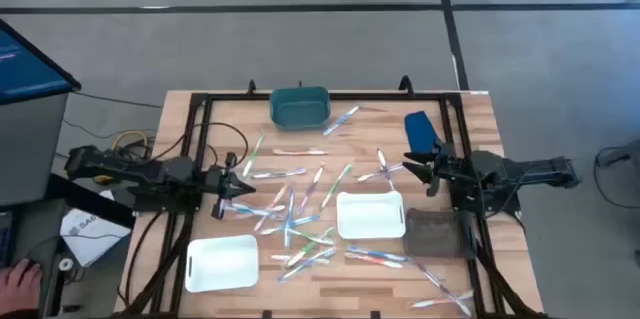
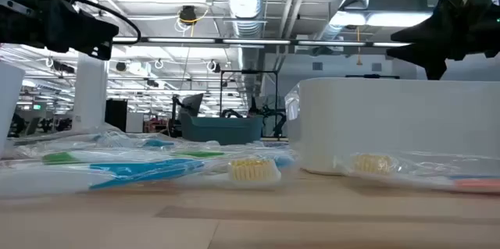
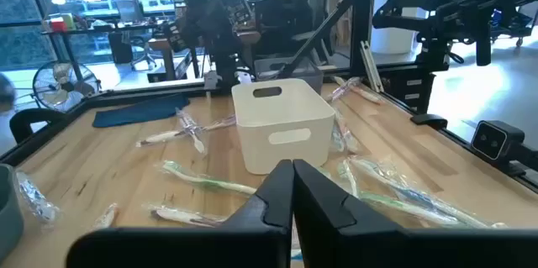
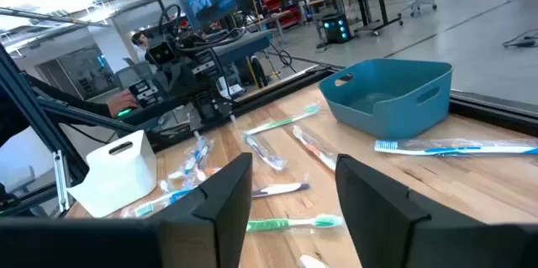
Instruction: Pick & Place Toothbrushes
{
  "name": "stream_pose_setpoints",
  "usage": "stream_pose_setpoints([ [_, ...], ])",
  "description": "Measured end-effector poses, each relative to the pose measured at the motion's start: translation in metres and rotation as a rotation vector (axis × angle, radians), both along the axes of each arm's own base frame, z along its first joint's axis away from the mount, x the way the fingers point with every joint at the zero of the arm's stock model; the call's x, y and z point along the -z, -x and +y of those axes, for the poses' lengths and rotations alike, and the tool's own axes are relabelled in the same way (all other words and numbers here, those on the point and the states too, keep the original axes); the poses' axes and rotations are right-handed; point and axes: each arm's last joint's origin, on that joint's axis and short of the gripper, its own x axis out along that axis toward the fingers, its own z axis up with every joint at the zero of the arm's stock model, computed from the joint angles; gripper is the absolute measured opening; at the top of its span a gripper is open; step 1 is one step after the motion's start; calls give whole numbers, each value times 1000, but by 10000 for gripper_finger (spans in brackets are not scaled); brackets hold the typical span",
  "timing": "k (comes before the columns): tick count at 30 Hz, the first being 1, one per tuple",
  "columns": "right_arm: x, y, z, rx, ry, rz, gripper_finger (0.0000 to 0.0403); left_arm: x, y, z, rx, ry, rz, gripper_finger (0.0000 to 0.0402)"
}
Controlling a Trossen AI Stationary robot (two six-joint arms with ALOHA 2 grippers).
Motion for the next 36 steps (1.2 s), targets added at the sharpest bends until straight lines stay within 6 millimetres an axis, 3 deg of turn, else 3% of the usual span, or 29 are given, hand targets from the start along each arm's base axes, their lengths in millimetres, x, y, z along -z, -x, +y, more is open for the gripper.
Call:
stream_pose_setpoints([
  [36,0,0,0,0,0,0,168,-2,0,0,0,2,-16,4],
])
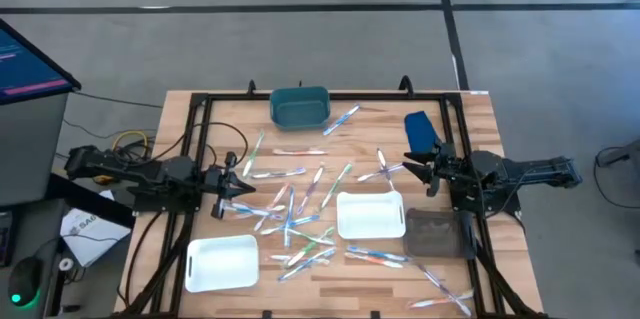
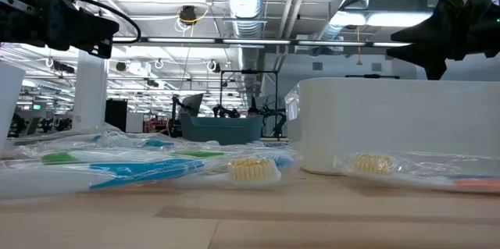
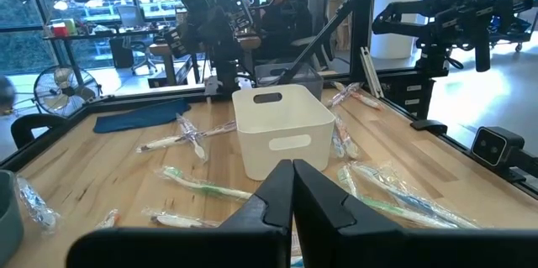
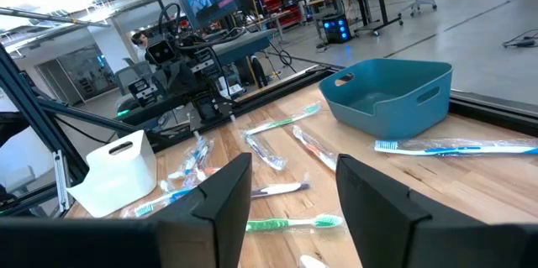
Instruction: Pick & Place Toothbrushes
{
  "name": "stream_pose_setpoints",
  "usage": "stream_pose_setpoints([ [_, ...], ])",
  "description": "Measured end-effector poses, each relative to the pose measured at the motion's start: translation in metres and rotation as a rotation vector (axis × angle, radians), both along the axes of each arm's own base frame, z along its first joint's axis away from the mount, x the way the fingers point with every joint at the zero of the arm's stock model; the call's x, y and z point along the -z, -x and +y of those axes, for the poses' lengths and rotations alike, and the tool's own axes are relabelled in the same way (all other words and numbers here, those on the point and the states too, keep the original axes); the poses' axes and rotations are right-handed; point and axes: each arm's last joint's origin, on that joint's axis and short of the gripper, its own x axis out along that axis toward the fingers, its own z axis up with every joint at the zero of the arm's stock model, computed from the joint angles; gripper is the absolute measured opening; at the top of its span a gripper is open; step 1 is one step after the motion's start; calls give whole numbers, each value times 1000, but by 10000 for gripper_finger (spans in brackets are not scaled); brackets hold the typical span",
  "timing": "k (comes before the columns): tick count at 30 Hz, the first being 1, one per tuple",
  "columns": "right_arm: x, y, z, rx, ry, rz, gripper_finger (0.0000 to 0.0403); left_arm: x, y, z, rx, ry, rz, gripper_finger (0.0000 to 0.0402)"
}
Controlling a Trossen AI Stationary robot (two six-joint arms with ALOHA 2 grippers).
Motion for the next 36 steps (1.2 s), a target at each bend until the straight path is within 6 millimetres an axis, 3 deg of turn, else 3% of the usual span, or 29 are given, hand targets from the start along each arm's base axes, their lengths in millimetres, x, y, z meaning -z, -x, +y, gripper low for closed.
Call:
stream_pose_setpoints([
  [20,0,0,0,0,1,0,168,-1,0,0,0,-1,-9,4],
  [24,0,0,0,0,7,1,169,-2,0,1,-21,-101,-28,4],
  [33,-1,0,0,0,6,-9,168,-8,1,10,-354,-102,-73,4],
  [36,-4,0,0,1,-34,-62,169,-8,1,11,-379,-106,-73,4],
])
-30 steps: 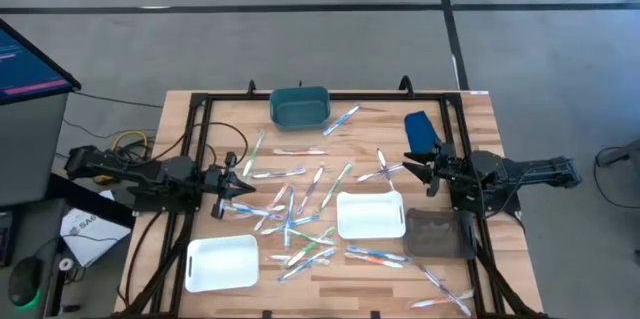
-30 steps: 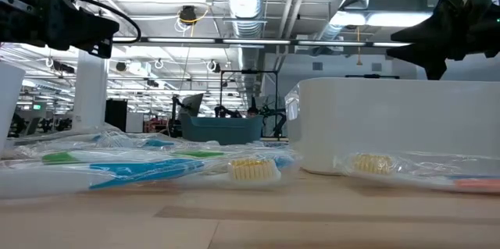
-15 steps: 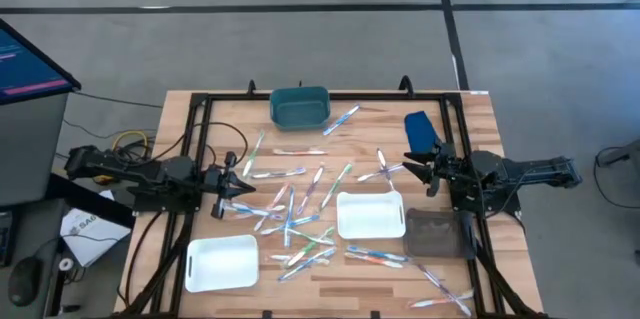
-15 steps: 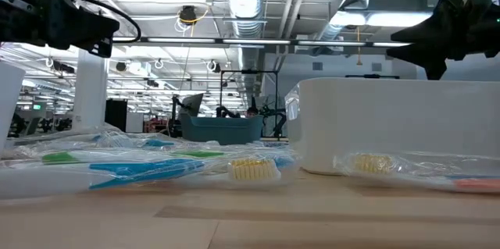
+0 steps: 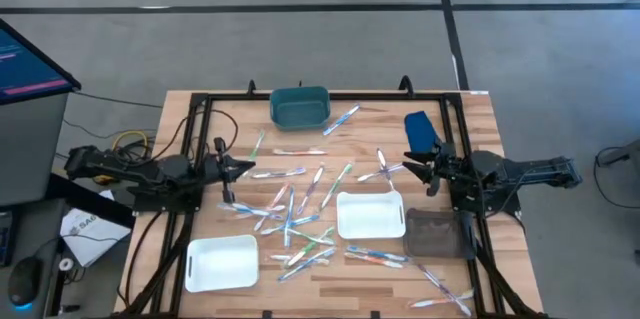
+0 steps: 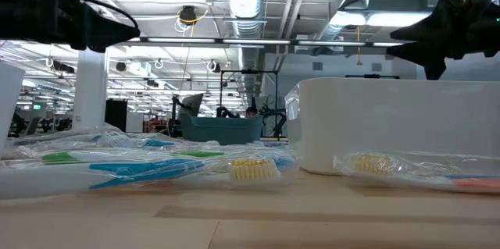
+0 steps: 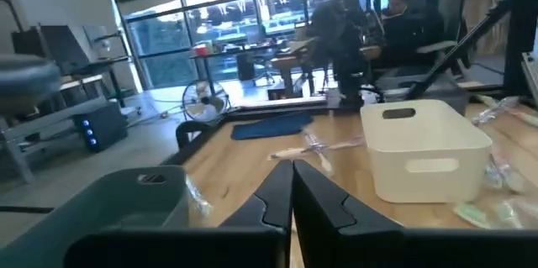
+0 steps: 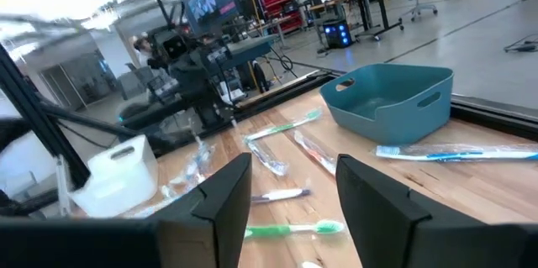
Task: Pick & Place Toothbrushes
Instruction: Put the violet toothbrush into the blue bin
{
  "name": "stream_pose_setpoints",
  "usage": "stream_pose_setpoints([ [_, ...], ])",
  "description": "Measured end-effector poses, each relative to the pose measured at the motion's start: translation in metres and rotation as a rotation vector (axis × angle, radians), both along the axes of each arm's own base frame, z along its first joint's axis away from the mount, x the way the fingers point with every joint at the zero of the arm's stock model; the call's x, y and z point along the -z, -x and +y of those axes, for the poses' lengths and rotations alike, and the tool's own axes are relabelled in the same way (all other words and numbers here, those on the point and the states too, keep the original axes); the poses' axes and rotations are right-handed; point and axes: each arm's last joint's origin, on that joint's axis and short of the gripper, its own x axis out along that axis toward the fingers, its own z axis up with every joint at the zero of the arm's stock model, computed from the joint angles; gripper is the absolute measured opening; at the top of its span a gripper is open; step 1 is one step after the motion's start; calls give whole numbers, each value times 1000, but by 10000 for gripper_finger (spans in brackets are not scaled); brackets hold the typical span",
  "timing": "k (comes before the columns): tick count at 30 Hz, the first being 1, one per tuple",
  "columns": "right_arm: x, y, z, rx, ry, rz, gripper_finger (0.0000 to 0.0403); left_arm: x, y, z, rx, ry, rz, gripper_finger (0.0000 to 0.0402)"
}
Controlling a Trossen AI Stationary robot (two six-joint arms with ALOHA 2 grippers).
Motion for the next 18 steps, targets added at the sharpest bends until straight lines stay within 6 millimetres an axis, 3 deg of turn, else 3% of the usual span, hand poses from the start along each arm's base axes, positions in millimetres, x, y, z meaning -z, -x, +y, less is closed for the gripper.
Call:
stream_pose_setpoints([
  [4,-17,3,-4,76,-85,-200,167,-13,1,2,-59,-215,-70,4],
  [8,-38,11,-9,172,-115,-436,167,-40,10,4,-86,-277,-336,4],
  [15,-52,20,-16,280,-37,-573,169,-72,36,9,-123,-110,-808,4],
  [18,-55,23,-19,321,-31,-614,167,-81,38,11,-85,1,-873,4],
])
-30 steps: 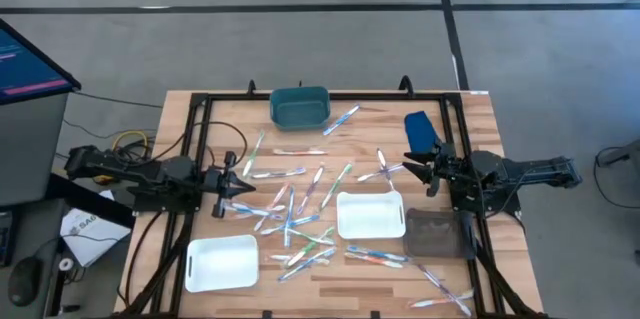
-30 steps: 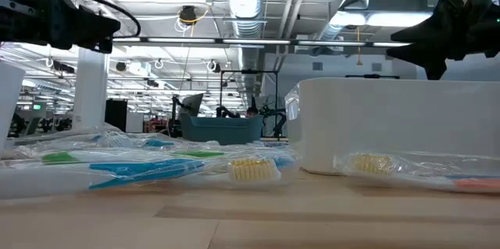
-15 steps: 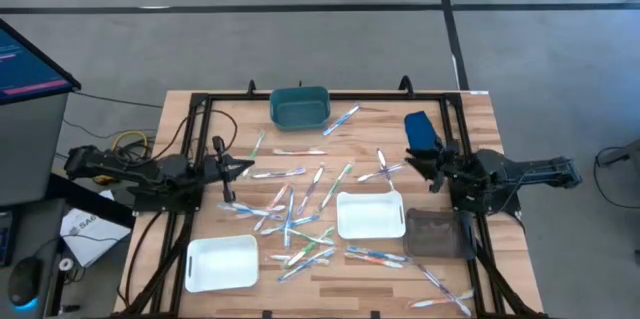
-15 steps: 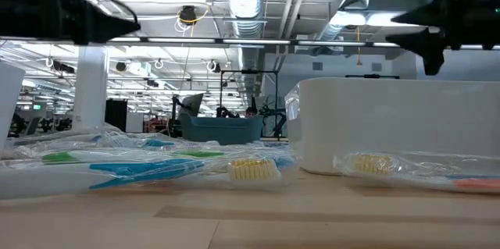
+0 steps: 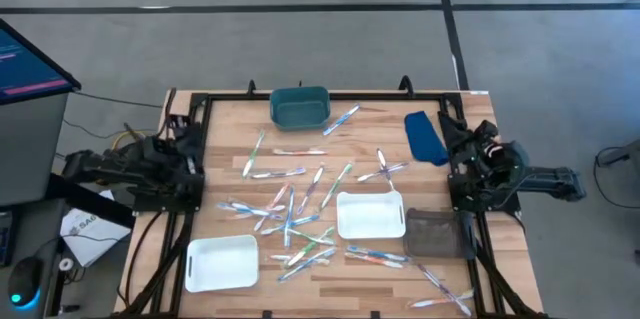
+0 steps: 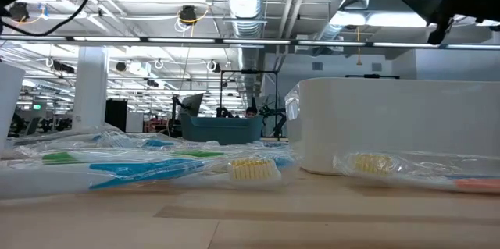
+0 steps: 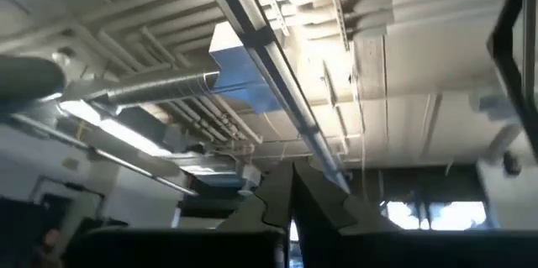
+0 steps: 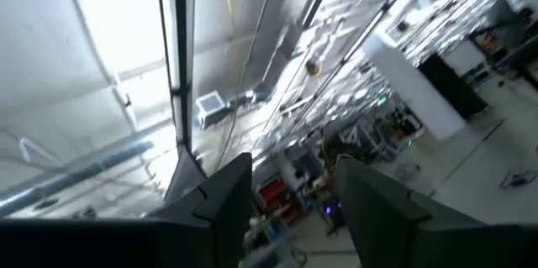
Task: Pick & Place Toothbrushes
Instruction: Put the violet toothbrush into the blue bin
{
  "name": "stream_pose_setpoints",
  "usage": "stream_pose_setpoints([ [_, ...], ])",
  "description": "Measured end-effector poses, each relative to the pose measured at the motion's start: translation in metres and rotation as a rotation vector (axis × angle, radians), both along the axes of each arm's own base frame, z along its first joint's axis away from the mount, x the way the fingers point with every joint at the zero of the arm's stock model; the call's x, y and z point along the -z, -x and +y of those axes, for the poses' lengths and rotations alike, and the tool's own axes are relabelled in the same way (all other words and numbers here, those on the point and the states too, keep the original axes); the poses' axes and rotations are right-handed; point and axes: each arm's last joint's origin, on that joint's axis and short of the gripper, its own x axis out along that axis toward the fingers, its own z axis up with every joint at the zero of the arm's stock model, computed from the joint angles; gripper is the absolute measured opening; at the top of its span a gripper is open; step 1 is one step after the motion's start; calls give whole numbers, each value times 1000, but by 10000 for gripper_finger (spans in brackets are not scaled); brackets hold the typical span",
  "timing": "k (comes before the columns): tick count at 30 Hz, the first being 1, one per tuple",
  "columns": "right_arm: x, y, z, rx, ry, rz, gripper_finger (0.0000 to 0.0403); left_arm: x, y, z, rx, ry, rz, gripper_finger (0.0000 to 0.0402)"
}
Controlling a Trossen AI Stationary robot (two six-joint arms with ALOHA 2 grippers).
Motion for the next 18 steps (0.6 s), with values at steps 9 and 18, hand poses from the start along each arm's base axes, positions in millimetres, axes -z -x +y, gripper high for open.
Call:
stream_pose_setpoints([
  [9,-3,4,-6,18,-47,-91,168,-52,-37,-2,12,11,69,4],
  [18,-34,15,-1,-40,45,-157,167,-91,-103,-6,10,3,172,4],
])
